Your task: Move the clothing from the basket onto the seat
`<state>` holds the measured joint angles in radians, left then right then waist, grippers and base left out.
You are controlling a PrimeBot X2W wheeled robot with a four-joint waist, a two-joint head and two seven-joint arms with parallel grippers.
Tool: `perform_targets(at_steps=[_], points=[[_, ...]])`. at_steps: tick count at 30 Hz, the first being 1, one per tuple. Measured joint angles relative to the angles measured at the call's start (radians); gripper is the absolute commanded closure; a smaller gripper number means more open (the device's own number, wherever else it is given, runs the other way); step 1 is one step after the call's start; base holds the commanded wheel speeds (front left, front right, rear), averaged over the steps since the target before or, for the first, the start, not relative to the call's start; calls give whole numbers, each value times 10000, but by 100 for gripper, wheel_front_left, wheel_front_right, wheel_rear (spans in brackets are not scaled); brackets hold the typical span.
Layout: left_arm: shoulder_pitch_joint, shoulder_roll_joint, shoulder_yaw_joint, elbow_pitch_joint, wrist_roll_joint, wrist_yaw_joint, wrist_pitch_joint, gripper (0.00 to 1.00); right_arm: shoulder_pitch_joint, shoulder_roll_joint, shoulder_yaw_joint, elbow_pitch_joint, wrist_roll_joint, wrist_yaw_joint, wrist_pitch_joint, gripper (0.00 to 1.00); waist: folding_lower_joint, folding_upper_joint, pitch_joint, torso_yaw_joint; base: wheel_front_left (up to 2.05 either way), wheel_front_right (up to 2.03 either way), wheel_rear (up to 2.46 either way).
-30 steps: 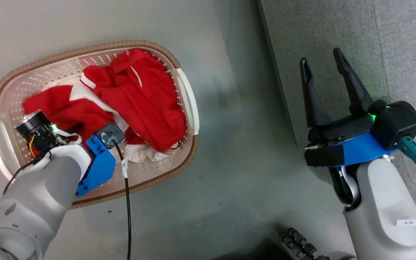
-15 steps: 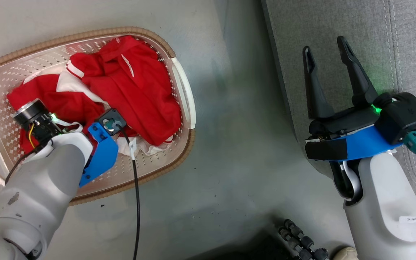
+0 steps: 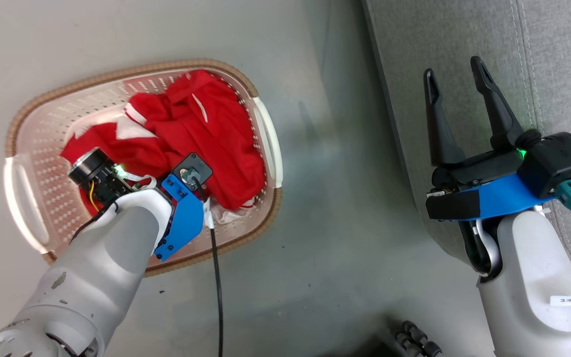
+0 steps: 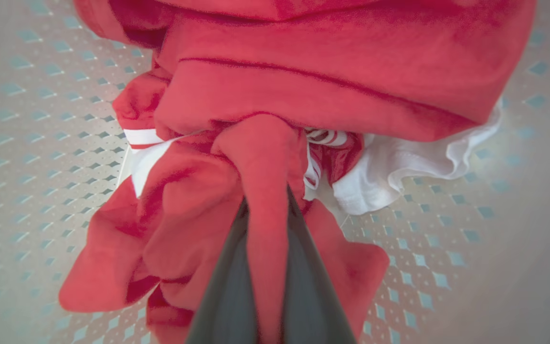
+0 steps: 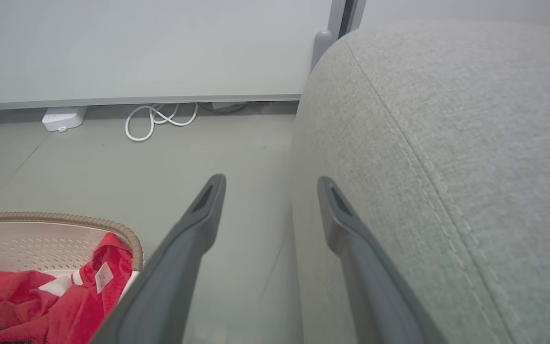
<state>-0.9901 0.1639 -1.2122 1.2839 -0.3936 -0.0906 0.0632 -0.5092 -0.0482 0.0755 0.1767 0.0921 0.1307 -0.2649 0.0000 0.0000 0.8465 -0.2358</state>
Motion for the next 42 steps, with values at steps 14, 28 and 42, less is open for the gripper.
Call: perform_targets(at_steps=[14, 28, 42], points=[[628, -627, 134, -105, -562, -247, -1735, 100, 539, 2, -253, 360, -652, 0, 4, 0, -1, 0, -1735, 861, 0, 0, 0], [1430, -1047, 616, -656, -1321, -245, -3131, 100, 1546, -115, -412, 832, -826, 0, 6, 0, -2, 0, -3886, 1652, 0, 0, 0], [2150, -629, 1848, -3262, -1455, 163, -3246, 100, 2594, -136, -548, 1189, -826, 0, 6, 0, -2, 0, -5884, 2184, 0, 0, 0]])
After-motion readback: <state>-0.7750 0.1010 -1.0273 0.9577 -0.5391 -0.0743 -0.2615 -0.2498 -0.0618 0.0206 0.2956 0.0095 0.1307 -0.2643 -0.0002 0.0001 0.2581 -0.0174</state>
